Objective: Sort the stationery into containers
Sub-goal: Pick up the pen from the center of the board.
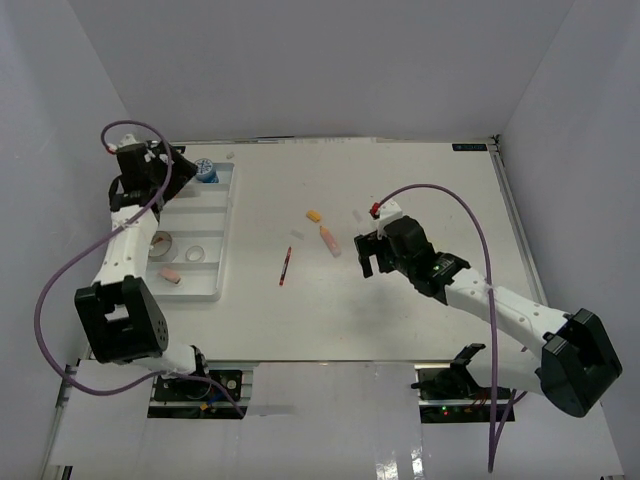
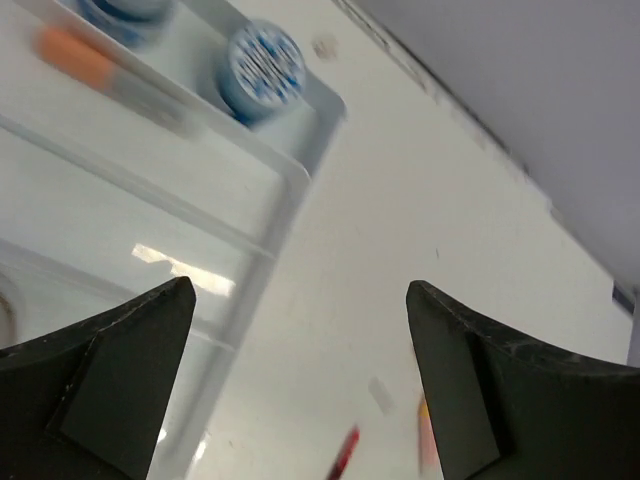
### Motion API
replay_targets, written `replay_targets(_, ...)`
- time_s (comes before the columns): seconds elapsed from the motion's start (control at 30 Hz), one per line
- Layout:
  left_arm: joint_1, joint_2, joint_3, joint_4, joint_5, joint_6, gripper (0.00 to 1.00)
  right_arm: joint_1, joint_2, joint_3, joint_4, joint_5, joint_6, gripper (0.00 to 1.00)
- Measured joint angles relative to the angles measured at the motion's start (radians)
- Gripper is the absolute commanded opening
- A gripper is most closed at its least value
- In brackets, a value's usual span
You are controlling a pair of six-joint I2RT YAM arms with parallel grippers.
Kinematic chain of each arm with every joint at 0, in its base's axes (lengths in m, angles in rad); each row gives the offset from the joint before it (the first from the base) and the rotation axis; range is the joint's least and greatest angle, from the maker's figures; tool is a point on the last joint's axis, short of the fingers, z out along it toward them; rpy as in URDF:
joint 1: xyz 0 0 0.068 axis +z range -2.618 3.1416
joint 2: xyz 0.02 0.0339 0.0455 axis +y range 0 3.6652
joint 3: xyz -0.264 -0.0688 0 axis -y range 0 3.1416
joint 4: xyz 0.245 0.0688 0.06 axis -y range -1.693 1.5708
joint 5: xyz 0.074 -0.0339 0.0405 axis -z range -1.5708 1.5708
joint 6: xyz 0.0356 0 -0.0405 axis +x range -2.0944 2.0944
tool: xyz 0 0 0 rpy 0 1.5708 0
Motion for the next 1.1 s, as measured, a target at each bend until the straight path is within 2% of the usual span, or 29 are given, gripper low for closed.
replay_targets(0.17,-0.162,-0.167,-0.218,-0.010,0.092,0.078,0.98,-0.003,0.146,0.117,-0.010,-0.047,-0.021,1.00)
replay_targets(0.37,-0.259,-0.298,-0.414,0.000,0.156,0.161,0.98,-0.003,0.368,0.257,-0.011,-0.090,-0.051,0.83)
replay_targets(0.4,-0.272,-0.313,-0.430,0.001,0.165,0.173,0.98,-0.003,0.406,0.278,-0.012,-0.096,-0.056,0.83)
replay_targets(0.53,-0.307,-0.349,-0.476,0.036,0.188,0.205,0.98,-0.003,0.544,0.364,-0.018,-0.121,-0.080,0.77)
replay_targets(0.63,-0.311,-0.355,-0.488,0.045,0.192,0.214,0.98,-0.003,0.626,0.425,-0.020,-0.135,-0.093,0.76)
replay_targets(0.83,-0.311,-0.355,-0.488,0.055,0.200,0.220,0.98,-0.003,0.728,0.495,-0.020,-0.154,-0.102,0.72)
replay_targets(1.1,-0.311,-0.355,-0.488,0.059,0.215,0.219,0.98,-0.003,0.767,0.499,-0.011,-0.162,-0.105,0.50)
